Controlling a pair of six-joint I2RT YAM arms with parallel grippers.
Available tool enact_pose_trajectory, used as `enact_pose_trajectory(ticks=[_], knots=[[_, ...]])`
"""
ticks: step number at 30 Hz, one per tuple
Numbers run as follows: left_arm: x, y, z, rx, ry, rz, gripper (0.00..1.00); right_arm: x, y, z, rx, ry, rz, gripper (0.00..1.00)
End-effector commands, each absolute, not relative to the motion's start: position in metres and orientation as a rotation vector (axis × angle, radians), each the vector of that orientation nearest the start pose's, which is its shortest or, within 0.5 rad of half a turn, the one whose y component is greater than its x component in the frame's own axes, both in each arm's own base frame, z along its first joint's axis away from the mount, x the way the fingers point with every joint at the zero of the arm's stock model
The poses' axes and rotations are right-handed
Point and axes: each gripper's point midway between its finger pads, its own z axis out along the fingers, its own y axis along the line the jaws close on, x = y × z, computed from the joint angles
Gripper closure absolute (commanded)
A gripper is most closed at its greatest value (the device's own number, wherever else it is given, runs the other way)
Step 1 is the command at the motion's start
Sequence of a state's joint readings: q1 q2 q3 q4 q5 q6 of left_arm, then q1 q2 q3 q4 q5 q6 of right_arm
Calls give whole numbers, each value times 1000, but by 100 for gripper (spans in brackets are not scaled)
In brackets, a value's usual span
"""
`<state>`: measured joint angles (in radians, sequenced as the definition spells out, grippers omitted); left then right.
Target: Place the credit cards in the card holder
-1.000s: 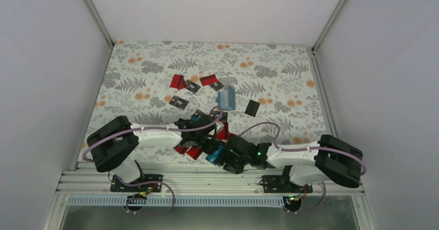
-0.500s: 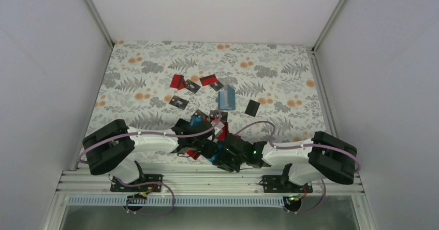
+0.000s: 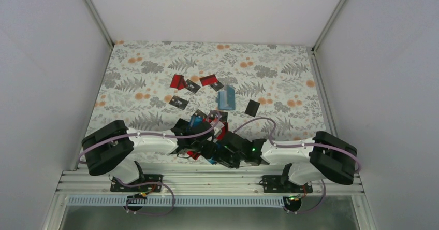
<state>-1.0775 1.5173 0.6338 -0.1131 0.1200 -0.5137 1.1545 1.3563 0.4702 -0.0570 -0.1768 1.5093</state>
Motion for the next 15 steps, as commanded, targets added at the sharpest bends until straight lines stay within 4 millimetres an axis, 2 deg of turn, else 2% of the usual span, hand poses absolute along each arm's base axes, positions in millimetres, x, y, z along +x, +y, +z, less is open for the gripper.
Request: enact_pose_trajectory(ticks=[1, 3, 7, 11, 15], knots=[[135, -285, 5, 790, 2706, -557, 58, 86, 290, 20, 437, 2995, 991, 62], [141, -282, 3, 794, 2702, -497, 57, 75, 288, 14, 426, 3027, 996, 54], [135, -289, -2, 826, 2734, -533, 53, 73, 291, 14, 408, 3040, 981, 44], [123, -292, -8, 852, 2770, -603, 50, 75, 286, 10, 444, 3024, 971, 40], [108, -295, -7, 887, 2786, -668, 50, 79, 283, 7, 460, 3009, 977, 39]])
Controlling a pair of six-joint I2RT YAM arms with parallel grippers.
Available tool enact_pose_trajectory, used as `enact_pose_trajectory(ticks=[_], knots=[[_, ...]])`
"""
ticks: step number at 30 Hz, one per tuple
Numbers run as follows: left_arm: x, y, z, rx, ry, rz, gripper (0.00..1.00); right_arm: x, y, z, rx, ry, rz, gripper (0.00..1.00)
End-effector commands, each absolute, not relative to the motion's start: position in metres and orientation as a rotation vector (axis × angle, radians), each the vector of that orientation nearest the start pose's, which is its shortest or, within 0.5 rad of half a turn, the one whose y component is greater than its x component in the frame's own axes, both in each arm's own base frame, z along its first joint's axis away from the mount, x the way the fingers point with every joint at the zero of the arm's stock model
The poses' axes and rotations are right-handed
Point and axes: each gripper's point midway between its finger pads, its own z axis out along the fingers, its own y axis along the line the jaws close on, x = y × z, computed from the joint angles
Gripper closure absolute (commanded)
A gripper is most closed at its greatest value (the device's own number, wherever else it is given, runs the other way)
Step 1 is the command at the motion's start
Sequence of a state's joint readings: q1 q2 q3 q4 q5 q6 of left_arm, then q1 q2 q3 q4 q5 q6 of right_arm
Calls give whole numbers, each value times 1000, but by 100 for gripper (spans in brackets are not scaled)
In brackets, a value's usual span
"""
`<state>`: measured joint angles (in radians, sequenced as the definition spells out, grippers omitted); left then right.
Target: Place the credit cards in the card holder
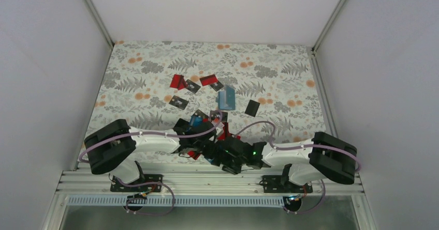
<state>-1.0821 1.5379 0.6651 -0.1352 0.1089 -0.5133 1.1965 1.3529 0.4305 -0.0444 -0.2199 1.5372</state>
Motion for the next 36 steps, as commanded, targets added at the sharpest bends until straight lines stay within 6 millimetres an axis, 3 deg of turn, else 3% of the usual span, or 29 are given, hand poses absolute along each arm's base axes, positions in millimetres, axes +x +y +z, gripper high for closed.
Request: enact_pose_trajectory(ticks=[1, 9, 21, 28, 33, 36], knots=[[105, -296, -7, 893, 2787, -682, 50, 82, 283, 6, 464, 3000, 989, 40], [86, -304, -7, 916, 2798, -779, 51, 96, 285, 8, 467, 2933, 1067, 45], [65, -322, 15, 955, 2754, -912, 51, 104, 272, 13, 544, 2852, 1112, 60], [61, -328, 18, 970, 2743, -957, 51, 109, 270, 20, 538, 2810, 1140, 76], [62, -333, 23, 969, 2729, -979, 51, 113, 272, 29, 522, 2783, 1157, 95], [64, -334, 25, 959, 2723, -970, 51, 113, 272, 36, 514, 2771, 1176, 96]])
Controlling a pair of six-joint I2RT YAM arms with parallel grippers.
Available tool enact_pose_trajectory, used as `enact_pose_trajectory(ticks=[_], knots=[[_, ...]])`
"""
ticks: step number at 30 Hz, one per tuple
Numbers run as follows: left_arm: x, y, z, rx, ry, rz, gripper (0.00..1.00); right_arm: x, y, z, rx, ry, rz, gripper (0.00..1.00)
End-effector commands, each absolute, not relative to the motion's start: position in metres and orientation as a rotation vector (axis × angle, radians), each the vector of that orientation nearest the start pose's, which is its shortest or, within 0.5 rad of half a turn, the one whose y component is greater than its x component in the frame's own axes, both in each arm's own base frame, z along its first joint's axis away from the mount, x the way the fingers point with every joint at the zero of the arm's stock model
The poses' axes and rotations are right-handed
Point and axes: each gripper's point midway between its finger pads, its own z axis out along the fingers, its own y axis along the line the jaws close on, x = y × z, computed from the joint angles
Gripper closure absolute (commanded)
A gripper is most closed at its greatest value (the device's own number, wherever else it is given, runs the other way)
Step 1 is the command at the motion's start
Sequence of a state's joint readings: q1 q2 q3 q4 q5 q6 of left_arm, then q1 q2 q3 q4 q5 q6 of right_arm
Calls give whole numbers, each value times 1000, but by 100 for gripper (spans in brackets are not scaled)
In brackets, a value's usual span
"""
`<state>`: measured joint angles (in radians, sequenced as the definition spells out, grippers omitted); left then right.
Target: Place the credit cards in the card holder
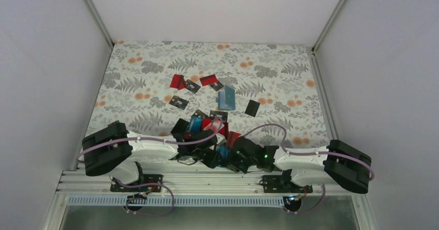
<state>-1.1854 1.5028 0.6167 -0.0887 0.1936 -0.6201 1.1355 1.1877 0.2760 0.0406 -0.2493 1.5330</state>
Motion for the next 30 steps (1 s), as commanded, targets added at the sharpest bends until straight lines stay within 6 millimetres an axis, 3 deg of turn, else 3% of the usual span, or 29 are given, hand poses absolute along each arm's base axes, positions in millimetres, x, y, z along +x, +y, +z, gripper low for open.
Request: enact_pose_trajectory(ticks=[1, 3, 7, 12, 17, 24, 30], knots=[[66, -334, 28, 951, 2719, -961, 51, 113, 272, 38, 516, 2771, 1179, 96], [72, -332, 33, 929, 2714, -911, 51, 114, 270, 43, 519, 2768, 1167, 96], [101, -328, 64, 846, 2640, -775, 51, 123, 264, 62, 503, 2714, 1158, 96], [152, -319, 130, 723, 2455, -721, 47, 156, 252, 107, 349, 2521, 1204, 96], [199, -301, 199, 629, 2256, -717, 41, 190, 243, 170, 152, 2273, 1256, 97], [253, -284, 284, 557, 2025, -862, 35, 224, 251, 242, -203, 2037, 1315, 97], [272, -288, 317, 649, 1877, -1051, 34, 222, 264, 291, -505, 1851, 1341, 96]])
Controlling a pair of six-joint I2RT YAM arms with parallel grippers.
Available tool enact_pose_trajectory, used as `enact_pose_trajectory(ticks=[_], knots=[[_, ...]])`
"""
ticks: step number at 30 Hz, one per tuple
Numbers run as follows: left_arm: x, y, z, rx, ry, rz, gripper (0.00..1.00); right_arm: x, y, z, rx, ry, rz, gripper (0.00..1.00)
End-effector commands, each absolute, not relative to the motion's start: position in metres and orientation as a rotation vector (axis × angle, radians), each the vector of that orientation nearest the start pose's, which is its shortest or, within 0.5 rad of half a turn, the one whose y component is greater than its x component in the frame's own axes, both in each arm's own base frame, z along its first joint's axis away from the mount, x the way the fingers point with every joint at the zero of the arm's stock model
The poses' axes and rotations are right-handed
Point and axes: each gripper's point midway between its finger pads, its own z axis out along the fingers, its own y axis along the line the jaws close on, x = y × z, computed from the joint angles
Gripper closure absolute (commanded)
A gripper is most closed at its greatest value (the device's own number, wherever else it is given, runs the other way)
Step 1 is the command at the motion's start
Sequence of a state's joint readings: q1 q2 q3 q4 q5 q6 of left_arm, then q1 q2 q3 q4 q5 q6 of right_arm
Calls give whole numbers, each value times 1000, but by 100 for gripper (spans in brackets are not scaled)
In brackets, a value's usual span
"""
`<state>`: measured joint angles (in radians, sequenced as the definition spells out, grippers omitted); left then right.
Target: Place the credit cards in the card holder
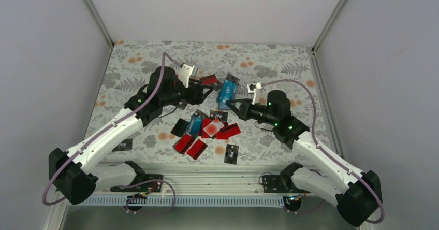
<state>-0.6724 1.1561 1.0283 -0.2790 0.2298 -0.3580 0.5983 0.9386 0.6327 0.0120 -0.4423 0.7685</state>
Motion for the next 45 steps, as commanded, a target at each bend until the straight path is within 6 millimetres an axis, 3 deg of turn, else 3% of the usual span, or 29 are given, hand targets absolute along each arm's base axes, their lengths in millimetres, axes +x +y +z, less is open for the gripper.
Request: enact_pose_trajectory(ticks=[1, 7, 13, 16, 31, 39, 45], knots=[[273, -289, 321, 669, 1854, -1076, 34, 219, 266, 296, -542, 1827, 1344, 96], [263, -294, 344, 789, 1737, -1219, 36, 205, 270, 316, -683, 1711, 1373, 96], [261, -279, 381, 781, 1609, -1212, 45, 205, 276, 306, -739, 1725, 1374, 96], [260, -276, 388, 809, 1583, -1214, 47, 203, 279, 301, -784, 1722, 1387, 96], [266, -291, 370, 938, 1630, -1291, 62, 205, 285, 288, -847, 1723, 1384, 96], [266, -292, 360, 941, 1653, -1293, 87, 205, 288, 289, -867, 1716, 1396, 96], [265, -291, 355, 947, 1662, -1294, 88, 206, 288, 290, -864, 1714, 1397, 96]])
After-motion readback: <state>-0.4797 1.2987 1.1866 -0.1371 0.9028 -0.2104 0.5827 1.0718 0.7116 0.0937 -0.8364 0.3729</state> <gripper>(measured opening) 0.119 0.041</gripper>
